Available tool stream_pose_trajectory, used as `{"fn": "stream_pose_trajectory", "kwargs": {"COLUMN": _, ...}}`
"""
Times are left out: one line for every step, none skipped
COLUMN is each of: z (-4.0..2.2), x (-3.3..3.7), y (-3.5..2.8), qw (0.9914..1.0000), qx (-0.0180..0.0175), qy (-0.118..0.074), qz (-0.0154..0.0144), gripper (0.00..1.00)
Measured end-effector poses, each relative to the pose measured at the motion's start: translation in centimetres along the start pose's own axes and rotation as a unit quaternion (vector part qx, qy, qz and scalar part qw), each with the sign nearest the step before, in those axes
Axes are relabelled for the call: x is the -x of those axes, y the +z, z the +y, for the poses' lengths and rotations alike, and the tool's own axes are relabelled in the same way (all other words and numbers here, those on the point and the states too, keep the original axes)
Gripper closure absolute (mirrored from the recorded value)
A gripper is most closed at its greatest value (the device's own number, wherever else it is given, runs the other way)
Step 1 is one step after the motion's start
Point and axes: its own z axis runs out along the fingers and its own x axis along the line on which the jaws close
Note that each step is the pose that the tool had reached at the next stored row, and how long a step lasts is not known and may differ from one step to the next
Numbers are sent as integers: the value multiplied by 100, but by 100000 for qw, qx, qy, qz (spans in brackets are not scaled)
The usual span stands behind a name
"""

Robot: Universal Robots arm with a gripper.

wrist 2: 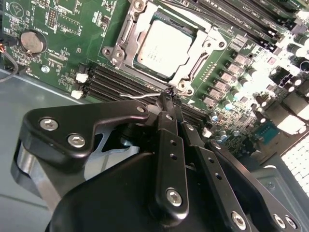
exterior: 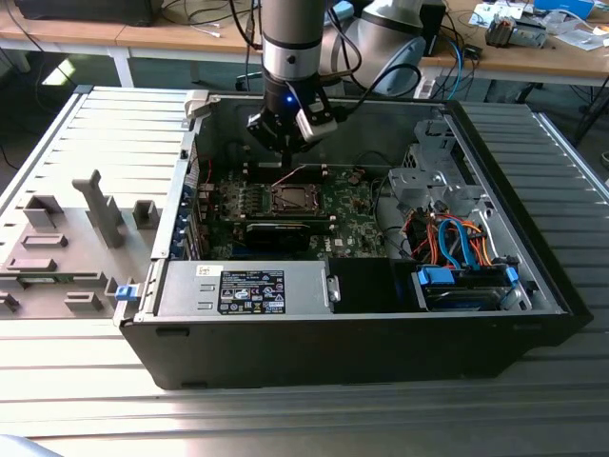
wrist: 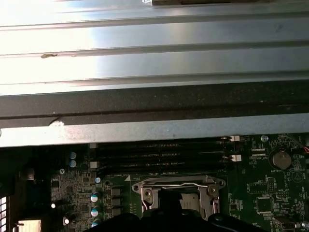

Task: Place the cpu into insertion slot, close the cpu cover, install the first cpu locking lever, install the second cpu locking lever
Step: 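Install the first cpu locking lever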

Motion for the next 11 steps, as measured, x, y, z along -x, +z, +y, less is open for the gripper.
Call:
{"fn": "stream_pose_trajectory", "kwargs": {"z": 0, "x": 0, "y": 4, "qw": 99999, "qx": -23, "qy": -335, "qz": 20, "gripper": 89}}
{"fn": "stream_pose_trajectory", "kwargs": {"z": 0, "x": 0, "y": 8, "qw": 99998, "qx": -45, "qy": -590, "qz": 34, "gripper": 89}}
{"fn": "stream_pose_trajectory", "kwargs": {"z": 1, "x": 1, "y": 14, "qw": 99996, "qx": -50, "qy": -884, "qz": 56, "gripper": 89}}
{"fn": "stream_pose_trajectory", "kwargs": {"z": 2, "x": 1, "y": 16, "qw": 99995, "qx": -53, "qy": -990, "qz": 62, "gripper": 89}}
{"fn": "stream_pose_trajectory", "kwargs": {"z": 3, "x": 0, "y": 19, "qw": 99995, "qx": -48, "qy": -1012, "qz": 60, "gripper": 89}}
{"fn": "stream_pose_trajectory", "kwargs": {"z": 2, "x": 0, "y": 21, "qw": 99995, "qx": -52, "qy": -1009, "qz": 63, "gripper": 89}}
{"fn": "stream_pose_trajectory", "kwargs": {"z": 3, "x": 0, "y": 23, "qw": 99995, "qx": -47, "qy": -1009, "qz": 59, "gripper": 89}}
{"fn": "stream_pose_trajectory", "kwargs": {"z": 3, "x": 0, "y": 26, "qw": 99995, "qx": -45, "qy": -1011, "qz": 60, "gripper": 89}}
{"fn": "stream_pose_trajectory", "kwargs": {"z": 3, "x": 0, "y": 28, "qw": 99995, "qx": -46, "qy": -1008, "qz": 62, "gripper": 89}}
{"fn": "stream_pose_trajectory", "kwargs": {"z": 3, "x": 0, "y": 30, "qw": 99995, "qx": -44, "qy": -1011, "qz": 59, "gripper": 89}}
{"fn": "stream_pose_trajectory", "kwargs": {"z": 2, "x": 0, "y": 33, "qw": 99995, "qx": -41, "qy": -1009, "qz": 56, "gripper": 89}}
